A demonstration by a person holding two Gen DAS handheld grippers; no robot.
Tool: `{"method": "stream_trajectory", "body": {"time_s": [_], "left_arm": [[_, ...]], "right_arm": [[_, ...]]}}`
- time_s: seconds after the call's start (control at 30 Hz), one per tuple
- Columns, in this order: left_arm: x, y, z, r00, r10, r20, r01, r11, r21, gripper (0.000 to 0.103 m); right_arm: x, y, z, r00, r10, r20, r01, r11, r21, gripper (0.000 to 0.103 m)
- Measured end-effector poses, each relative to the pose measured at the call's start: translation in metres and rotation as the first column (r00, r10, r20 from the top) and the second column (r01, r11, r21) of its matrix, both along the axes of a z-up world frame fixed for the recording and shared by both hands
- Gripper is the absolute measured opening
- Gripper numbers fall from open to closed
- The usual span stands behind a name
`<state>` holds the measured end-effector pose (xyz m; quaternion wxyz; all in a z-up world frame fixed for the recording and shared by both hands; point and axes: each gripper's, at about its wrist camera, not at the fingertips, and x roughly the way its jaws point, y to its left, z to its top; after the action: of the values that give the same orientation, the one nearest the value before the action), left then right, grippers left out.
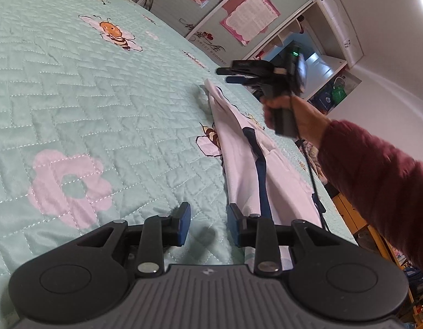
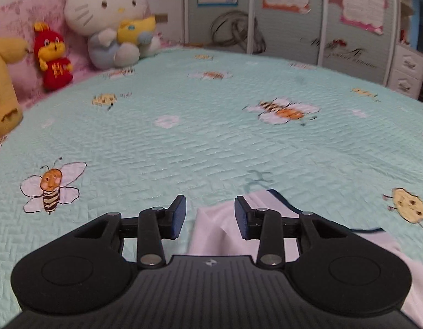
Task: Fold clothes
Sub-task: 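Open both grippers to release the folded shirt edge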
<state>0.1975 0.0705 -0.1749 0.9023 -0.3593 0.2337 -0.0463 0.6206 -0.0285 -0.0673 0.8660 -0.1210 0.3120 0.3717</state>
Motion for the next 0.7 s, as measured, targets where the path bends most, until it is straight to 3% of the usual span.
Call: {"method": "stream_trajectory", "body": {"time_s": [0.13, 0.27, 0.4, 0.5, 0.57, 0.63, 0.7], "left_arm": [[0.0, 0.0, 0.0, 1.0, 0.0, 0.004, 0.0, 1.0, -0.008, 0.033], [-0.001, 0.0, 0.0, 1.0, -0.001, 0.006, 0.001, 1.0, -0.012, 0.033], [-0.001, 0.0, 0.0, 1.0, -0.001, 0.007, 0.001, 1.0, -0.017, 0.033], [-0.001, 0.0, 0.0, 1.0, -0.001, 0.009, 0.001, 1.0, -0.02, 0.033], [-0.001, 0.0, 0.0, 1.0, -0.001, 0.009, 0.001, 1.0, -0.021, 0.033], [-0.002, 0.001, 0.0, 1.0, -0.001, 0.009, 0.001, 1.0, -0.022, 0.033], [-0.002, 0.001, 0.0, 1.0, 0.0, 0.01, 0.001, 1.0, -0.023, 0.033]], "right_arm": [[0.007, 0.029, -0.011, 0.999, 0.001, -0.045, -0.006, 0.995, -0.099, 0.04], [0.008, 0.044, -0.025, 0.999, -0.034, -0.019, 0.029, 0.97, -0.242, 0.041], [0.019, 0.046, -0.031, 0.996, -0.068, -0.055, 0.05, 0.959, -0.279, 0.038], [0.025, 0.039, -0.027, 0.992, -0.112, -0.064, 0.094, 0.967, -0.235, 0.013], [0.03, 0.03, -0.022, 0.986, -0.14, -0.09, 0.124, 0.979, -0.163, 0.01], [0.034, 0.019, -0.017, 0.979, -0.159, -0.127, 0.15, 0.986, -0.08, 0.0], [0.041, 0.008, -0.014, 0.968, -0.163, -0.188, 0.17, 0.985, 0.021, 0.0]]}}
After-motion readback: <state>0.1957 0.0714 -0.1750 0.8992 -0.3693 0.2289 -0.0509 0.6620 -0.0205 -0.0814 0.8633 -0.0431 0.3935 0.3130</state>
